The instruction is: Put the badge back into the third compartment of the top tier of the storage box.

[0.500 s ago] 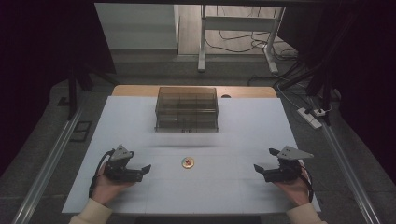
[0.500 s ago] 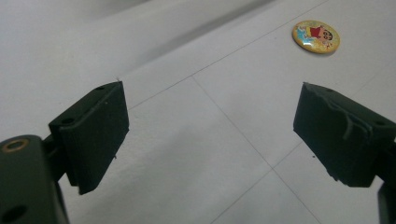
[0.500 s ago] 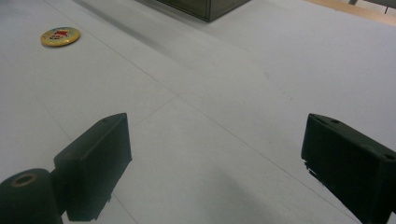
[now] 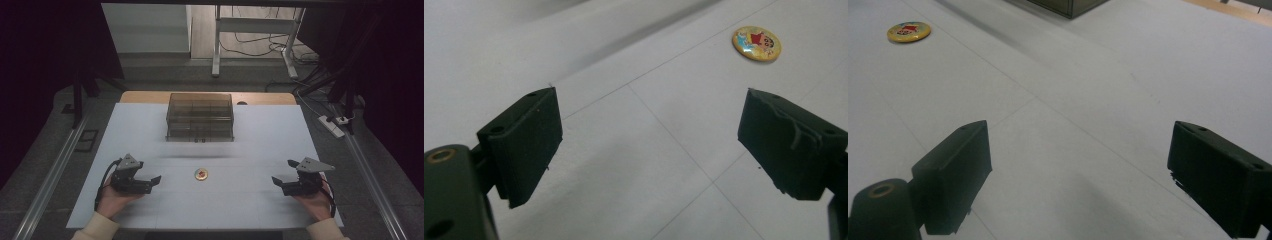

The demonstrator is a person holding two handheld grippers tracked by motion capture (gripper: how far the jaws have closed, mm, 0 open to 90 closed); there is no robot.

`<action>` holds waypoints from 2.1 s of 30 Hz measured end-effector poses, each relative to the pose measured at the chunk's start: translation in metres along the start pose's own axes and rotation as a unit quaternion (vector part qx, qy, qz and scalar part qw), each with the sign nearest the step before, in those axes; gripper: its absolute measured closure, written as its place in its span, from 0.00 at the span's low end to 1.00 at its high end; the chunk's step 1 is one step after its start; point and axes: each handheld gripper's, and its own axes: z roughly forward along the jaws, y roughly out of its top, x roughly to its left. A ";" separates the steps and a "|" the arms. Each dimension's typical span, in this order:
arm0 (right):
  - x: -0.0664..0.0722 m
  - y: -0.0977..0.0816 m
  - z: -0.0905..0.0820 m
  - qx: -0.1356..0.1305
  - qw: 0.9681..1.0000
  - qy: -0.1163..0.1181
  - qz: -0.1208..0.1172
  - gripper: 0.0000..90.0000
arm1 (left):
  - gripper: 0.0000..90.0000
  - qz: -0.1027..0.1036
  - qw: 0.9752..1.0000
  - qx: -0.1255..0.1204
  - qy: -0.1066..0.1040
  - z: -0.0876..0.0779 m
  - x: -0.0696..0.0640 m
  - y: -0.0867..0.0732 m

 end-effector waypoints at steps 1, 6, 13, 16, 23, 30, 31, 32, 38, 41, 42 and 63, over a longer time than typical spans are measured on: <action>0.000 0.000 0.000 0.004 1.000 0.003 -0.001 0.11 | 0.12 0.000 1.000 0.000 0.001 0.000 0.000 0.000; 0.002 0.000 0.002 0.004 1.000 0.004 -0.005 0.12 | 0.12 0.003 1.000 0.001 -0.003 -0.001 -0.001 0.003; 0.001 -0.001 0.003 0.009 1.000 -0.001 -0.007 0.12 | 0.12 0.010 1.000 -0.002 -0.007 0.001 -0.002 0.012; 0.001 -0.002 0.004 0.009 1.000 0.000 -0.006 0.12 | 0.13 0.013 1.000 0.001 -0.010 0.002 -0.002 0.014; 0.001 -0.002 0.004 0.010 1.000 0.002 -0.005 0.12 | 0.13 0.016 1.000 0.000 -0.013 0.001 -0.003 0.018; 0.001 -0.002 0.004 0.011 1.000 0.001 -0.007 0.13 | 0.13 0.023 0.999 0.003 -0.027 0.007 -0.007 0.025; 0.001 -0.002 0.004 0.011 1.000 0.001 -0.006 0.13 | 0.13 0.023 0.999 0.003 -0.027 0.007 -0.007 0.025; 0.001 -0.002 0.004 0.010 1.000 0.002 -0.006 0.13 | 0.13 0.025 0.999 0.002 -0.032 0.007 -0.008 0.027; 0.001 -0.002 0.004 0.011 1.000 0.003 -0.008 0.13 | 0.13 0.031 0.999 0.002 -0.040 0.008 -0.013 0.035; 0.002 -0.001 0.004 0.015 1.000 0.003 -0.010 0.13 | 0.14 0.038 0.998 0.005 -0.045 0.011 -0.017 0.040; 0.002 -0.002 0.004 0.016 1.000 0.003 -0.010 0.13 | 0.14 0.041 0.998 0.006 -0.046 0.012 -0.018 0.042; 0.003 -0.001 0.005 0.014 1.000 0.007 -0.009 0.13 | 0.14 0.074 0.995 0.019 -0.072 0.031 -0.037 0.072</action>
